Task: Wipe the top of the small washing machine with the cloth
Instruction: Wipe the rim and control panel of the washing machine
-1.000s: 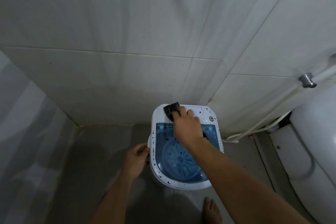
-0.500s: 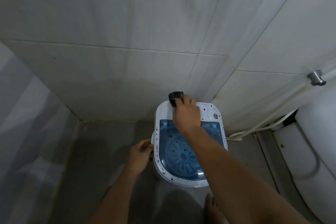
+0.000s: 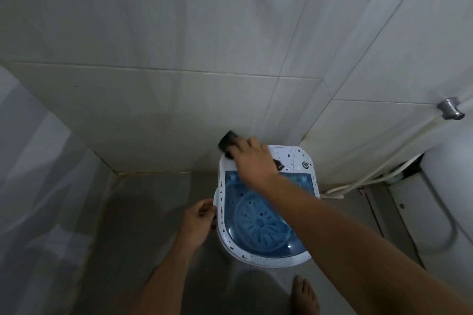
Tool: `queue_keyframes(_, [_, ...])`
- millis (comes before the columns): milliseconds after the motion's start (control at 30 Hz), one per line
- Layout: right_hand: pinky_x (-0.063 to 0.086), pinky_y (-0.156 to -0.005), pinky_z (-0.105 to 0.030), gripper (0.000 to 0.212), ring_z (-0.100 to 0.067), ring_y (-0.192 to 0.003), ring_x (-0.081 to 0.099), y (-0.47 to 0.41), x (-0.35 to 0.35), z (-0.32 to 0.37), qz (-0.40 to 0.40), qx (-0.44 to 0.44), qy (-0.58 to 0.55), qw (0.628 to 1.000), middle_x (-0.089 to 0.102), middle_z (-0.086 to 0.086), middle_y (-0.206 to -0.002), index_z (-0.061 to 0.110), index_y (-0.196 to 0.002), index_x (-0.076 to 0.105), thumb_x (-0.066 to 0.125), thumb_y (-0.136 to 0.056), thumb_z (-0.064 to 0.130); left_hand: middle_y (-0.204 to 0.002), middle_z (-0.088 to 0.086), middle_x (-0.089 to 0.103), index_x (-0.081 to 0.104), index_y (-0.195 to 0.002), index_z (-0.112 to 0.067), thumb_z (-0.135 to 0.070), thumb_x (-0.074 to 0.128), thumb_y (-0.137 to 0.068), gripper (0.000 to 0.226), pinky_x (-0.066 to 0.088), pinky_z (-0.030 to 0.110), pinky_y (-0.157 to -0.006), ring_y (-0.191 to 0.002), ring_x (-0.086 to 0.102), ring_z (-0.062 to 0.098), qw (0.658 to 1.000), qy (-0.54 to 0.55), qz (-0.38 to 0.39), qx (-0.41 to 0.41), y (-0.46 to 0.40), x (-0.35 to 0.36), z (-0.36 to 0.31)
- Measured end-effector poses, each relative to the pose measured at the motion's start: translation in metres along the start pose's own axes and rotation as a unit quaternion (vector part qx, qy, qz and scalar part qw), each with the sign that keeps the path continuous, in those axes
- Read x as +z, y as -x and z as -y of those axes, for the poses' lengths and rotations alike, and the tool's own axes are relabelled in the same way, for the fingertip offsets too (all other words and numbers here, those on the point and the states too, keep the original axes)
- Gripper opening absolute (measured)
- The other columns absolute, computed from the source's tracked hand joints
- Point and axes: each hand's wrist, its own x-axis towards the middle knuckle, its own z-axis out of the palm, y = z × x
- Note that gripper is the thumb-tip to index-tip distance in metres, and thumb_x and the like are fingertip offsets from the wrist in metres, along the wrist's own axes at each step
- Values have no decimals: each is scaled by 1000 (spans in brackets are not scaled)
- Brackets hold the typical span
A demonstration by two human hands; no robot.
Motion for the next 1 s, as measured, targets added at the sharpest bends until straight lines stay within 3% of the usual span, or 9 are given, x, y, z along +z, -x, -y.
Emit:
queue_keyframes(100, [47, -76, -43, 47, -32, -104, 55, 22, 8, 4, 18, -191, -9, 981, 61, -5, -132, 21, -126, 62, 68, -80, 14, -103, 8, 74, 69, -106, -15, -5, 56, -99, 18, 59, 31, -72, -94, 73, 25, 1000, -9, -6, 1, 0, 0, 1])
queue_keyframes(167, [48, -80, -44, 50, -32, -109, 54, 12, 1, -6, 24, -132, -1, 991, 59, -6, -134, 21, -130, 59, 67, -82, 13, -103, 7, 74, 69, -108, -15, -6, 56, -99, 18, 60, 35, -76, -95, 73, 25, 1000, -14, -6, -2, -1, 0, 1])
queue_keyframes(267, [47, -88, -46, 52, -32, -115, 48, -10, -16, -6, 18, 65, -17, 998, 54, -8, -137, 18, -137, 52, 60, -86, 8, -103, 6, 75, 70, -109, -15, -7, 56, -99, 19, 61, 38, -78, -96, 73, 24, 1000, -17, -9, -10, -1, -1, 0])
queue_keyframes(333, [46, -89, -47, 47, -35, -118, 47, -15, -24, 13, 41, 45, 6, 998, 53, -9, -136, 17, -134, 53, 59, -89, 10, -104, 8, 75, 69, -112, -12, -8, 57, -99, 19, 61, 39, -79, -96, 72, 25, 1000, -23, -12, -13, 0, -1, -1])
queue_keyframes(433, [43, -94, -51, 39, -37, -127, 43, -6, -20, 37, 83, -97, 71, 989, 51, -9, -139, 16, -135, 54, 53, -96, 13, -105, 8, 74, 69, -111, -12, -8, 57, -99, 18, 61, 36, -76, -97, 72, 25, 1000, -24, -14, -15, 2, -1, -3])
queue_keyframes(600, [42, -95, -49, 45, -35, -127, 42, -31, -22, 35, 105, 39, 26, 993, 52, -8, -137, 15, -134, 56, 59, -90, 12, -100, 7, 74, 68, -107, -11, -5, 55, -100, 16, 59, 29, -68, -90, 72, 21, 1000, -25, -10, -16, 3, 0, -5])
queue_keyframes(700, [41, -97, -52, 45, -37, -126, 42, -10, -20, 52, 87, 14, 44, 995, 49, -11, -139, 13, -133, 56, 62, -88, 14, -96, 5, 73, 67, -102, -14, -5, 54, -100, 17, 59, 24, -64, -85, 71, 16, 1000, -24, -4, -13, 6, -1, -9])
queue_keyframes(833, [42, -97, -52, 40, -37, -125, 44, 23, -21, 66, 113, -42, 67, 990, 50, -14, -136, 9, -133, 55, 57, -93, 13, -103, 8, 76, 70, -103, -22, -9, 57, -99, 19, 61, 44, -85, -94, 73, 24, 999, -31, 11, -16, 2, -4, -6])
queue_keyframes(1000, [44, -92, -45, 42, -33, -124, 47, -26, -34, 39, 113, 87, 28, 989, 57, -9, -131, 11, -130, 56, 61, -89, 12, -103, 6, 76, 71, -96, -21, -5, 56, -98, 21, 61, 44, -86, -93, 73, 20, 1000, -26, -3, -14, 3, -1, -6])
